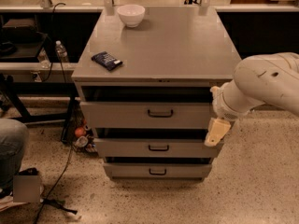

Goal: Open top drawer

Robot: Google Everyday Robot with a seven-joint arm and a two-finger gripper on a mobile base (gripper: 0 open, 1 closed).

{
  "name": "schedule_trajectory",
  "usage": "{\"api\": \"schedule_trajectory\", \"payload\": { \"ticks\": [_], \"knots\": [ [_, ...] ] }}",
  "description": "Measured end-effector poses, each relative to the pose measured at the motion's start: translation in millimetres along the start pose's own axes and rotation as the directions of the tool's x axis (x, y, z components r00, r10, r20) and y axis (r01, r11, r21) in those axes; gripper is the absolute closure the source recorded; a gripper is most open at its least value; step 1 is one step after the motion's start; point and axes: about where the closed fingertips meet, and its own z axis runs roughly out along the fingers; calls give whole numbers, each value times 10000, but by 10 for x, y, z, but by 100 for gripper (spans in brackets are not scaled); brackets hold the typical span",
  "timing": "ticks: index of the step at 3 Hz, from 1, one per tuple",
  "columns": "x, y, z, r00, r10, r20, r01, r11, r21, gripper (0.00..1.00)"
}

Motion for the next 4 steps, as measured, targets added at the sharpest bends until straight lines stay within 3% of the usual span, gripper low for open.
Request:
{"api": "schedule_trajectory", "payload": {
  "ticks": [2, 4],
  "knots": [
    [126, -270, 384, 9998, -54, -181, 51, 9999, -133, 0],
    [147, -298, 762, 9999, 149, -69, -154, 9971, -747, 0]
  ]
}}
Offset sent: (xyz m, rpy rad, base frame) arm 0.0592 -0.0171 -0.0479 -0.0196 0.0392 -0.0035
